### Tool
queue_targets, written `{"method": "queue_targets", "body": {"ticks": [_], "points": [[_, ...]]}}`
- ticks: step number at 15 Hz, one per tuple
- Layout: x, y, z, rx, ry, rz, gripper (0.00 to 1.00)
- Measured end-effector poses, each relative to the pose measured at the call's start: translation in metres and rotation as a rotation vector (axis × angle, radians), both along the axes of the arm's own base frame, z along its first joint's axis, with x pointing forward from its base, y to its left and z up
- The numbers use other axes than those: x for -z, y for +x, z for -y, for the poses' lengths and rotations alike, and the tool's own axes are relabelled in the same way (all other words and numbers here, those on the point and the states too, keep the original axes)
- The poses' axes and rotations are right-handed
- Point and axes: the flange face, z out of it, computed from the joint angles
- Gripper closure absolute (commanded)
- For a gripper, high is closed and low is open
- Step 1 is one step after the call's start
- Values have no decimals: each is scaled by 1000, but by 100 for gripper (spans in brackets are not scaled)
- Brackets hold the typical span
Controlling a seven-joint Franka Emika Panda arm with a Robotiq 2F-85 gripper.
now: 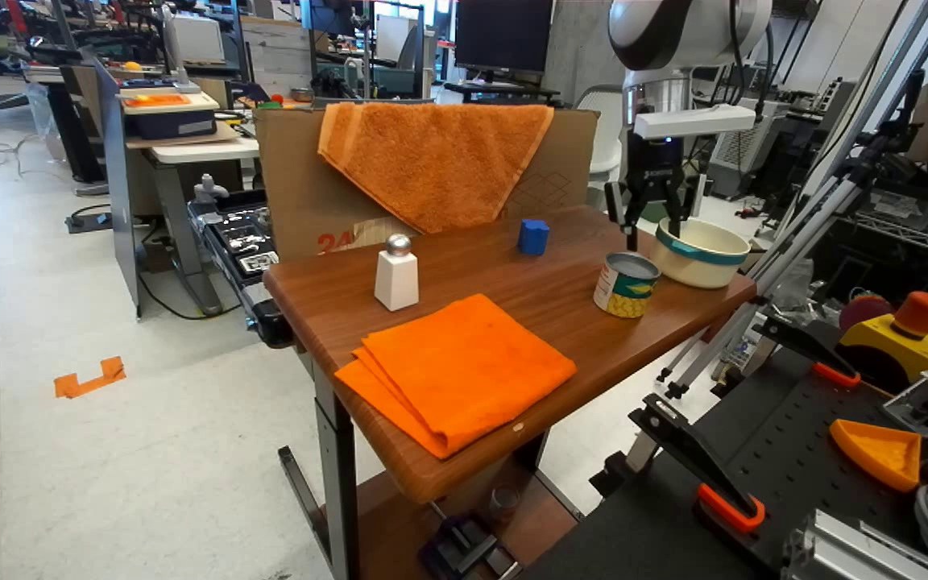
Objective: Move the white pot backwards.
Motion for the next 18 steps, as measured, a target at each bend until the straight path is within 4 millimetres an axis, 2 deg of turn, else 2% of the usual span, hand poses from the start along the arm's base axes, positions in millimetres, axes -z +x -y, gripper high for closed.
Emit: {"method": "queue_targets", "body": {"ticks": [4, 5, 10, 12, 15, 18], "points": [[4, 2, -3, 23, -11, -7, 94], [4, 2, -3, 26, -13, -9, 99], [2, 2, -2, 35, -16, -13, 99], [-7, 6, 1, 43, -18, 3, 99], [-37, 19, 6, 95, 3, 71, 99], [-75, 42, 10, 180, 59, 175, 99]]}}
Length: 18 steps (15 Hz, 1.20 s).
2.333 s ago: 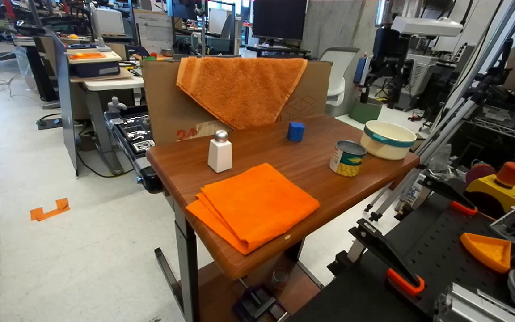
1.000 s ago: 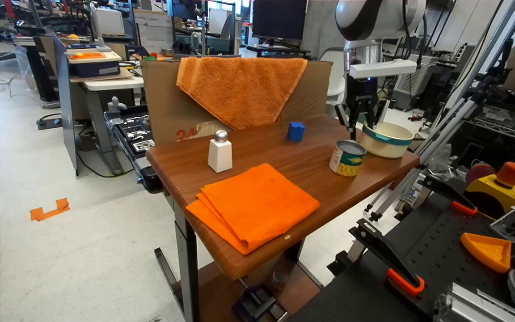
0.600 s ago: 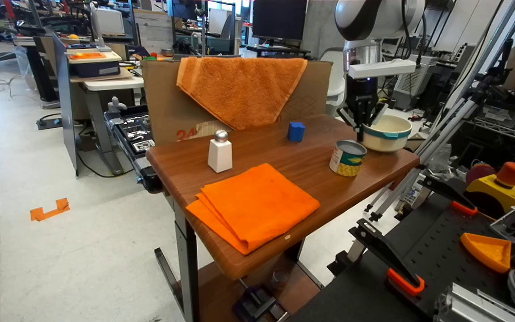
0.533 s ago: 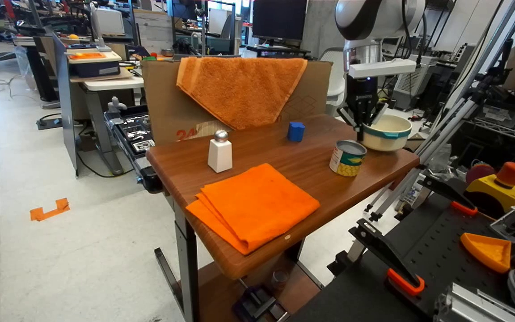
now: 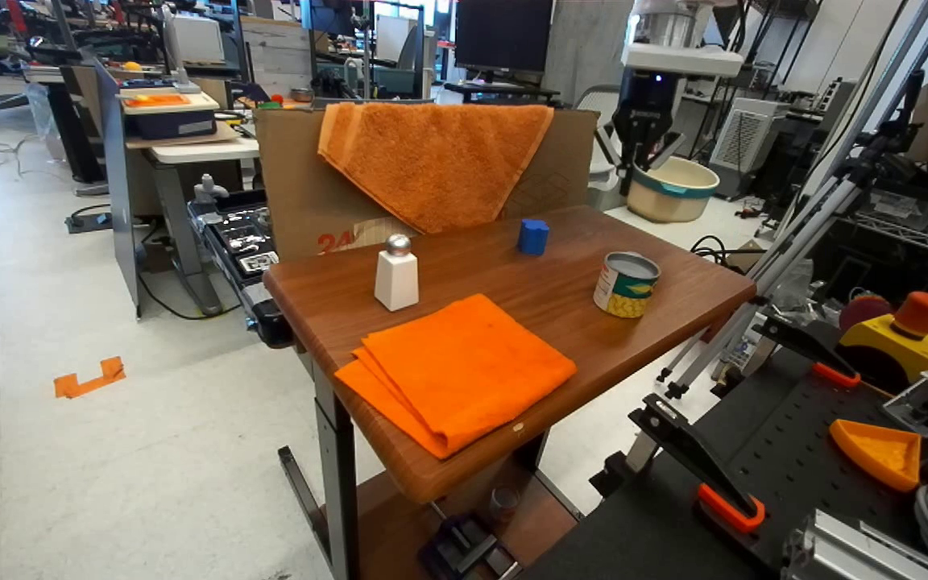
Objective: Move the white pot backwards.
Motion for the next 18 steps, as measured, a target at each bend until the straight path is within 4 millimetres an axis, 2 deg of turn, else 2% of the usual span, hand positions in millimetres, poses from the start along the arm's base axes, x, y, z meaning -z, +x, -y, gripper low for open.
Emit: {"method": "queue_targets", "body": {"ticks": [2, 4, 7, 9, 12, 18], "points": [[-21, 17, 2, 73, 42, 64, 99], [-34, 35, 2, 149, 81, 115, 99], [-36, 63, 2, 255, 114, 167, 99], [-27, 78, 3, 311, 119, 179, 99], [1, 94, 5, 375, 112, 168, 99], [62, 101, 4, 441, 112, 82, 99]]}}
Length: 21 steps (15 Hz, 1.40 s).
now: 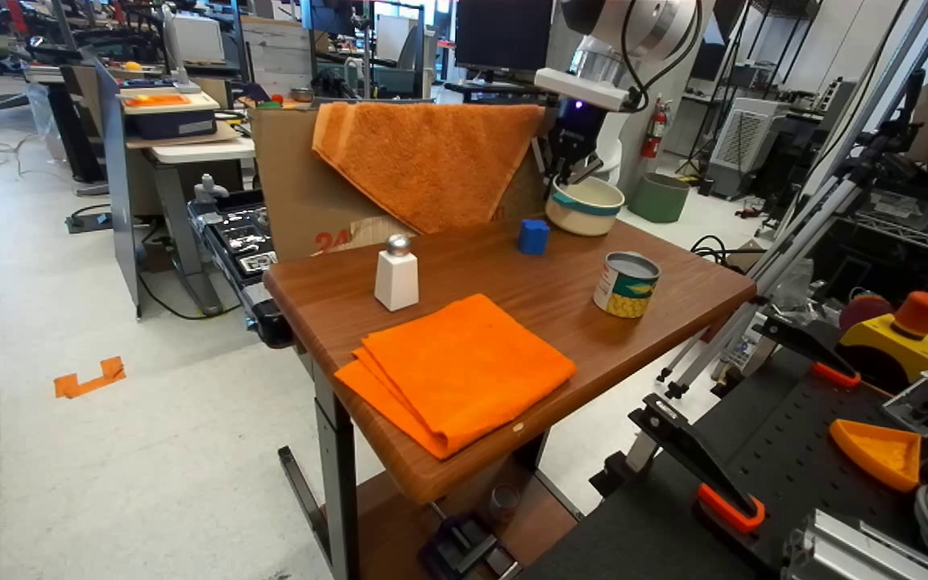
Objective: Move the white pot backwards.
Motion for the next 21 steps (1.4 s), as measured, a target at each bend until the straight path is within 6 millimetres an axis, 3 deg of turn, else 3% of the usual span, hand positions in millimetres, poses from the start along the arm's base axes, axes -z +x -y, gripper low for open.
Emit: {"method": "queue_targets", "body": {"ticks": [1, 2, 4, 8, 12, 16, 21], "points": [[5, 0, -1, 6, 2, -14, 99], [5, 1, -1, 11, 5, -25, 70], [5, 2, -2, 14, 8, -40, 62], [7, 2, -3, -8, 9, -41, 33], [-17, -1, -1, -97, 14, -5, 3], [-64, -14, 7, -283, 7, 78, 0], [-109, -54, 27, -454, -47, 71, 0]]}}
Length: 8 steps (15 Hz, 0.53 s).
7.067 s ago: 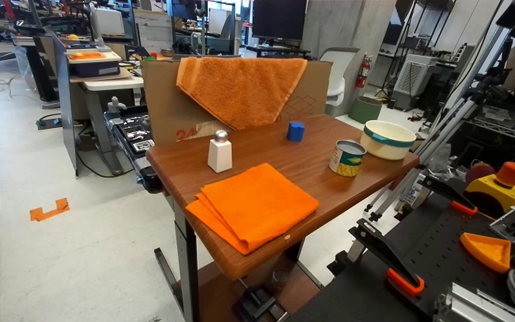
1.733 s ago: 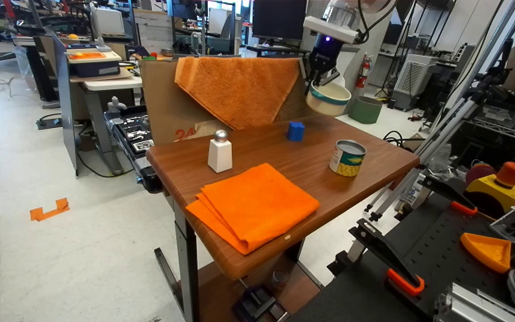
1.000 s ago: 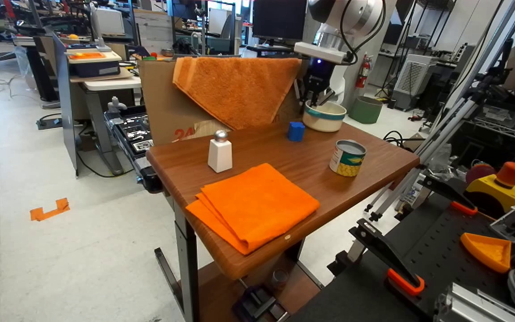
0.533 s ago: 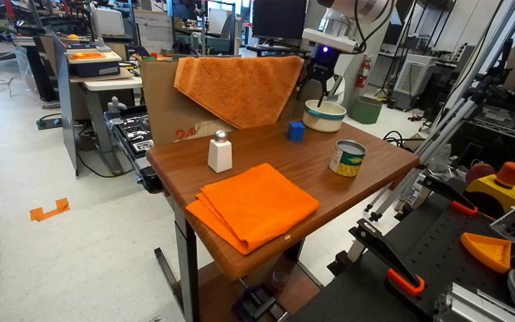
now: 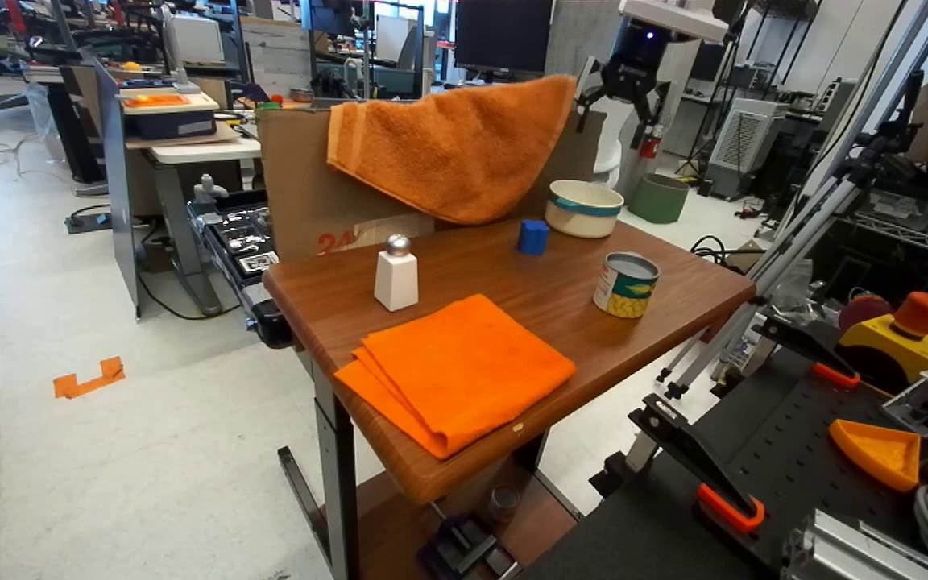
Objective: Move the white pot backwards.
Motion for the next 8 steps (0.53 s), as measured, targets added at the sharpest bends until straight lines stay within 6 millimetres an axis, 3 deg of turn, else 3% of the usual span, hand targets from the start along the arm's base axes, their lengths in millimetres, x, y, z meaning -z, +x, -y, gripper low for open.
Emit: {"method": "queue_targets", "body": {"ticks": [4, 8], "points": [[-24, -35, 14, -52, -57, 1, 0], [-25, -43, 13, -58, -55, -5, 0]]}}
